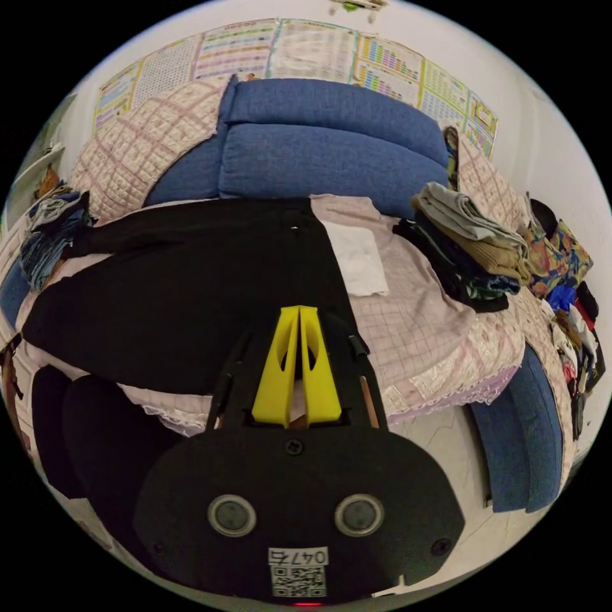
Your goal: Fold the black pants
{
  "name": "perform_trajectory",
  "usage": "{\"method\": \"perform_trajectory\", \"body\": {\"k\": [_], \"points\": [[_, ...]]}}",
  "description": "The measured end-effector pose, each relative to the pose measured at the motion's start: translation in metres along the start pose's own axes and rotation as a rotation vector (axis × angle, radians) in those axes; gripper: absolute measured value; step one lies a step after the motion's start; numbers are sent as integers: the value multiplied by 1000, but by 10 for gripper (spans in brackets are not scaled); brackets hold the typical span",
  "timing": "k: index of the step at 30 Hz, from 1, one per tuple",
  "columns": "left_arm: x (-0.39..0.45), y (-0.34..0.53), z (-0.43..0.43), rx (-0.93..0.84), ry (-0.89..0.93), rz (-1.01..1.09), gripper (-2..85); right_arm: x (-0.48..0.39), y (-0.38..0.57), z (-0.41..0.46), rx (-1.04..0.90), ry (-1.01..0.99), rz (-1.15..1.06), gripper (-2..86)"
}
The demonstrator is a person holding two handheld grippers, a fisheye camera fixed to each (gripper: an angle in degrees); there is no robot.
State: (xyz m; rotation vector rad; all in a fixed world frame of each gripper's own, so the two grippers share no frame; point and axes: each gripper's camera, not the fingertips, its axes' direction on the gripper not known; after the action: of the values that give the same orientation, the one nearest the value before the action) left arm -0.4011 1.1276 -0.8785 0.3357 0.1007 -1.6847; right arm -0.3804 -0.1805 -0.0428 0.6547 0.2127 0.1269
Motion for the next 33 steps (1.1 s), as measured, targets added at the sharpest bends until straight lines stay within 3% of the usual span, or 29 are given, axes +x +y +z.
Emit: {"method": "perform_trajectory", "body": {"k": [12, 20, 25, 29, 33], "points": [[10, -13, 10, -54, -22, 16, -10, 33, 94, 114, -78, 9, -63, -6], [-13, -12, -6, -53, 106, -126, -10, 62, 155, 171, -82, -77, -10, -6], [7, -6, -48, 38, -152, -70, -10, 81, 182, 203, -121, -157, 58, -6], [19, 0, -75, 122, -42, -42, -10, 97, 205, 228, -142, -246, 110, -10], [22, 0, -68, 87, 54, -57, -10, 113, 225, 237, -88, -307, 179, -11]]}}
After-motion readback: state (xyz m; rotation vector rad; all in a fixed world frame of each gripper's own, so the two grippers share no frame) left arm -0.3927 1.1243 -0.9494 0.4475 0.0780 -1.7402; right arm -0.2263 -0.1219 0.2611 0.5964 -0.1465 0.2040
